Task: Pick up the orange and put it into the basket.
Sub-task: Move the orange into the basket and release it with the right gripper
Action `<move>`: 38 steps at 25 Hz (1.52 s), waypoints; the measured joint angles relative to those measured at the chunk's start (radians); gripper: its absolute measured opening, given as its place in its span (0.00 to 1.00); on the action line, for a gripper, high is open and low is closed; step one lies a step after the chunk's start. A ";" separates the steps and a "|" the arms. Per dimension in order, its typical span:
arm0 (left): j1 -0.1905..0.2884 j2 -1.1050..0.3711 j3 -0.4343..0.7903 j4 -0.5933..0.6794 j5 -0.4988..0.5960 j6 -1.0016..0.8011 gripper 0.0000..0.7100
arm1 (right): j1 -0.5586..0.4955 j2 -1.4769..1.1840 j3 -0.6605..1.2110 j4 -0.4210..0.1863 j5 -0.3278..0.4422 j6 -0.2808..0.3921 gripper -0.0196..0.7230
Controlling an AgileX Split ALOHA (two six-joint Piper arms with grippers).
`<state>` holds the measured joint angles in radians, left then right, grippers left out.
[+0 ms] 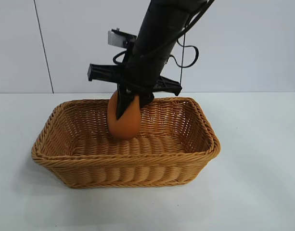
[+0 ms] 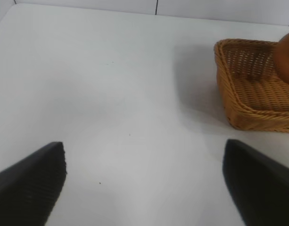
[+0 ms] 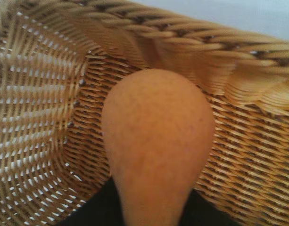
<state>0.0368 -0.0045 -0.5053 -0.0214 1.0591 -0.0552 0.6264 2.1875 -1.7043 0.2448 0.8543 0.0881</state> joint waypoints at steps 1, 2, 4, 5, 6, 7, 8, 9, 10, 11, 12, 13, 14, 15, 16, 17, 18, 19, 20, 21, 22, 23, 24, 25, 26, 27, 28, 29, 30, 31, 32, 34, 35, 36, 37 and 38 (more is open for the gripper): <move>0.000 0.000 0.000 0.000 0.000 0.000 0.91 | 0.000 0.004 0.000 0.000 0.003 0.000 0.15; 0.000 0.000 0.000 0.000 0.000 0.000 0.91 | 0.000 0.006 0.000 0.000 0.003 0.000 0.22; 0.000 0.000 0.000 0.000 0.000 0.000 0.91 | 0.000 0.006 0.000 0.000 0.003 0.000 0.43; 0.000 0.000 0.000 0.000 0.000 0.000 0.91 | 0.000 0.006 0.000 0.000 0.003 0.000 0.57; 0.000 0.000 0.000 0.000 0.000 0.000 0.91 | 0.000 0.004 -0.002 0.000 0.005 0.000 0.70; 0.000 0.000 0.000 0.000 0.000 0.000 0.91 | 0.000 0.003 -0.008 0.000 0.009 0.000 0.79; 0.000 0.000 0.000 0.000 0.000 0.000 0.91 | 0.000 0.001 -0.018 0.000 0.023 0.000 0.85; 0.000 0.000 0.000 0.000 0.000 0.000 0.91 | 0.000 0.000 -0.034 -0.002 0.045 0.000 0.89; 0.000 0.000 0.000 0.000 0.000 0.000 0.91 | 0.000 0.000 -0.055 -0.007 0.070 0.000 0.91; 0.000 0.000 0.000 0.000 0.000 0.000 0.91 | 0.000 0.000 -0.080 -0.013 0.093 0.000 0.92; 0.000 0.000 0.000 0.000 0.000 0.000 0.91 | 0.000 0.000 -0.103 -0.026 0.127 0.000 0.93; 0.000 0.000 0.000 0.000 0.000 0.000 0.91 | 0.000 0.000 -0.133 -0.043 0.163 0.000 0.93; 0.000 0.000 0.000 0.000 0.000 0.000 0.91 | 0.000 0.000 -0.165 -0.059 0.194 0.000 0.93; 0.000 0.000 0.000 0.000 0.000 0.000 0.91 | 0.000 0.000 -0.192 -0.084 0.231 0.000 0.93; 0.000 0.000 0.000 0.000 0.000 0.000 0.91 | 0.000 -0.001 -0.223 -0.114 0.268 0.002 0.93; 0.000 0.000 0.000 0.000 0.000 0.000 0.91 | 0.000 -0.002 -0.250 -0.152 0.304 0.010 0.93; 0.000 0.000 0.000 0.000 0.000 0.000 0.91 | 0.000 -0.003 -0.272 -0.187 0.326 0.021 0.93; 0.000 0.000 0.000 0.000 0.000 0.000 0.91 | -0.001 -0.007 -0.285 -0.232 0.342 0.027 0.93; 0.000 0.000 0.000 0.000 0.000 0.000 0.91 | -0.004 -0.009 -0.294 -0.274 0.348 0.035 0.93; 0.000 0.000 0.000 0.000 0.000 0.000 0.91 | -0.012 -0.011 -0.298 -0.303 0.349 0.044 0.93; 0.000 0.000 0.000 0.000 0.000 0.000 0.91 | -0.025 -0.011 -0.301 -0.331 0.351 0.052 0.93; 0.000 0.000 0.000 0.000 0.000 0.000 0.91 | -0.042 -0.011 -0.302 -0.350 0.352 0.056 0.93; 0.000 0.000 0.000 0.000 0.000 0.000 0.91 | -0.061 -0.010 -0.302 -0.354 0.355 0.059 0.93; 0.000 0.000 0.000 0.000 0.000 0.000 0.91 | -0.087 -0.009 -0.302 -0.358 0.356 0.061 0.93; 0.000 0.000 0.000 0.000 0.000 0.000 0.91 | -0.117 -0.008 -0.302 -0.360 0.356 0.061 0.93; 0.000 0.000 0.000 0.000 0.000 0.000 0.91 | -0.143 -0.008 -0.302 -0.361 0.356 0.064 0.93; 0.000 0.000 0.000 0.000 0.000 0.000 0.91 | -0.177 -0.008 -0.302 -0.363 0.356 0.064 0.93; 0.000 0.000 0.000 0.000 0.000 0.000 0.91 | -0.213 -0.008 -0.302 -0.362 0.356 0.064 0.93; 0.000 0.000 0.000 0.000 0.000 0.000 0.91 | -0.249 -0.008 -0.302 -0.362 0.356 0.064 0.93; 0.000 0.000 0.000 0.000 0.000 0.000 0.91 | -0.280 -0.008 -0.302 -0.361 0.356 0.063 0.93; 0.000 0.000 0.000 0.000 0.000 0.000 0.91 | -0.317 -0.008 -0.302 -0.356 0.356 0.060 0.93; 0.000 0.000 0.000 0.000 0.000 0.000 0.91 | -0.383 -0.008 -0.302 -0.331 0.356 0.051 0.93; 0.000 0.000 0.000 0.000 0.000 0.000 0.91 | -0.415 -0.008 -0.302 -0.314 0.356 0.044 0.93; 0.000 0.000 0.000 0.000 0.000 0.000 0.91 | -0.445 -0.008 -0.302 -0.299 0.356 0.039 0.93; 0.000 0.000 0.000 0.000 0.000 0.000 0.91 | -0.469 -0.008 -0.302 -0.282 0.356 0.033 0.93; 0.000 0.000 0.000 0.000 0.000 0.000 0.91 | -0.486 -0.008 -0.302 -0.270 0.356 0.028 0.93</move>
<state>0.0368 -0.0045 -0.5053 -0.0214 1.0591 -0.0552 0.1407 2.1791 -2.0061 -0.0249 1.2104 0.1162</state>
